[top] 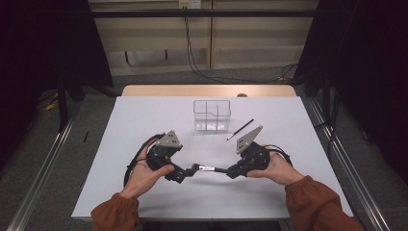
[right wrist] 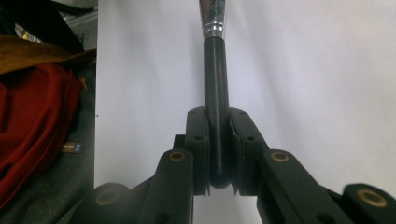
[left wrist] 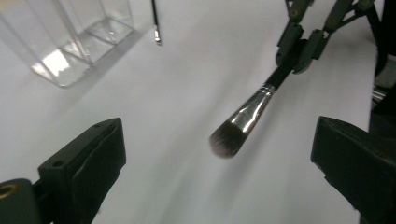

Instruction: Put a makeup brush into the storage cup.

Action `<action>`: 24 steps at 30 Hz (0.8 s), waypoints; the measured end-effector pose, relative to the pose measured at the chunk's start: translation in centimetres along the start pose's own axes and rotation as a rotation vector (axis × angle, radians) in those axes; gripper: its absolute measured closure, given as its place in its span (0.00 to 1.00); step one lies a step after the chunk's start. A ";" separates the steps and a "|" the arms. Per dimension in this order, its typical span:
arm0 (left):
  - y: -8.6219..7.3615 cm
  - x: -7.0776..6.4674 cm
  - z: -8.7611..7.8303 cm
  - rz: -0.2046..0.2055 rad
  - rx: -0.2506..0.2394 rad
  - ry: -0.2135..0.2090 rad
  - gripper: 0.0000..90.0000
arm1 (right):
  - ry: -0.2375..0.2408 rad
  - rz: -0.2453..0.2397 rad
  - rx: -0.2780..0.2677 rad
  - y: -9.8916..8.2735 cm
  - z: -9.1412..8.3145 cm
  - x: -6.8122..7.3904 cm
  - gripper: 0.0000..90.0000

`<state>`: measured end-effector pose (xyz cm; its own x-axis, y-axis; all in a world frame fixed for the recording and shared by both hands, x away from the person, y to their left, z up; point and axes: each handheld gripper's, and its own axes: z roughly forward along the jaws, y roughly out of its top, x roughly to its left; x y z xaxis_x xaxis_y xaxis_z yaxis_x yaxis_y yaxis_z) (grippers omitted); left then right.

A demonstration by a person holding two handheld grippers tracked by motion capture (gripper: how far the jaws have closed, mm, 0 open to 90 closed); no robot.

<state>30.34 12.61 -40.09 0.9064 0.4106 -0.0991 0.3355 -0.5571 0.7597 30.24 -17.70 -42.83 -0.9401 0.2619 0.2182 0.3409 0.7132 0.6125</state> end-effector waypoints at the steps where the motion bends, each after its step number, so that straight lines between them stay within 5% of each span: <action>1: -0.2 0.2 -0.2 -0.015 -0.005 -0.004 0.04 | -0.007 0.007 -0.005 -0.2 -0.1 0.0 0.89; 10: -1.5 0.1 -0.9 -0.092 -0.035 0.058 0.05 | -0.053 0.042 -0.049 -1.5 -0.3 0.2 0.89; 24: -3.4 -0.1 -1.6 -0.099 -0.045 0.095 0.06 | -0.083 0.073 -0.173 -3.2 0.5 1.4 0.89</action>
<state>28.71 15.58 -41.62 0.8404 0.5295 -0.1153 0.4082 -0.4785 0.7774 27.80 -19.32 -44.88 -0.9069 0.3665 0.2078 0.3954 0.5702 0.7201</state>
